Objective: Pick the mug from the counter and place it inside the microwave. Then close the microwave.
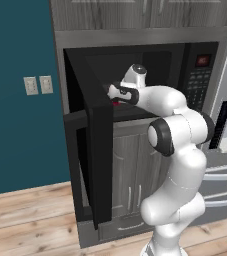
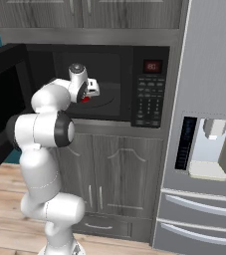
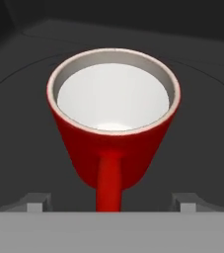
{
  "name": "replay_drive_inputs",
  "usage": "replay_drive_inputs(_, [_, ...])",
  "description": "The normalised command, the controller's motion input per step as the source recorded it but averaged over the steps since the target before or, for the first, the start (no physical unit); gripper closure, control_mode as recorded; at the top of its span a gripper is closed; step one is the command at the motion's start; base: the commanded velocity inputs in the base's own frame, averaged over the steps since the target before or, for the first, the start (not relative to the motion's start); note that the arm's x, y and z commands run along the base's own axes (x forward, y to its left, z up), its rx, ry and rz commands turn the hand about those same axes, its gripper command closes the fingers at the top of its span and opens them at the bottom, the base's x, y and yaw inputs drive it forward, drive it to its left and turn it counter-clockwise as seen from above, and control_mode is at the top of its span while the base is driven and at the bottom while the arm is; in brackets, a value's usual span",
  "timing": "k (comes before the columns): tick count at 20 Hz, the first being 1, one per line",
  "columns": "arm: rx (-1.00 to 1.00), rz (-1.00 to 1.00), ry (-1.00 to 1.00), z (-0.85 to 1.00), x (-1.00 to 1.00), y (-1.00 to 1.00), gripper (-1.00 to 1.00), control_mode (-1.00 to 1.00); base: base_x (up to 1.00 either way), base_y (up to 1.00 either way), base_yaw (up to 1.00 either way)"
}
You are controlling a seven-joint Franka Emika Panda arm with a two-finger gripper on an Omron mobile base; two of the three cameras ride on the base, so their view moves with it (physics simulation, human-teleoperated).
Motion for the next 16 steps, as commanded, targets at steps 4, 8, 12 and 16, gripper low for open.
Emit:
replay_drive_inputs(4, [0.0, 0.0, -0.03, 0.01, -0.43, 0.0, -1.0, -1.0, 0.0, 0.0, 0.0])
replay_drive_inputs(8, [0.0, 0.0, -0.04, 0.12, -0.75, 0.0, -1.0, -1.0, 0.0, 0.0, 0.0])
replay_drive_inputs(12, [0.0, 0.0, -0.07, 0.19, -0.77, 0.0, -1.0, -1.0, 0.0, 0.0, 0.0])
replay_drive_inputs(16, [0.0, 0.0, -0.09, 0.14, -0.61, 0.0, -1.0, -1.0, 0.0, 0.0, 0.0])
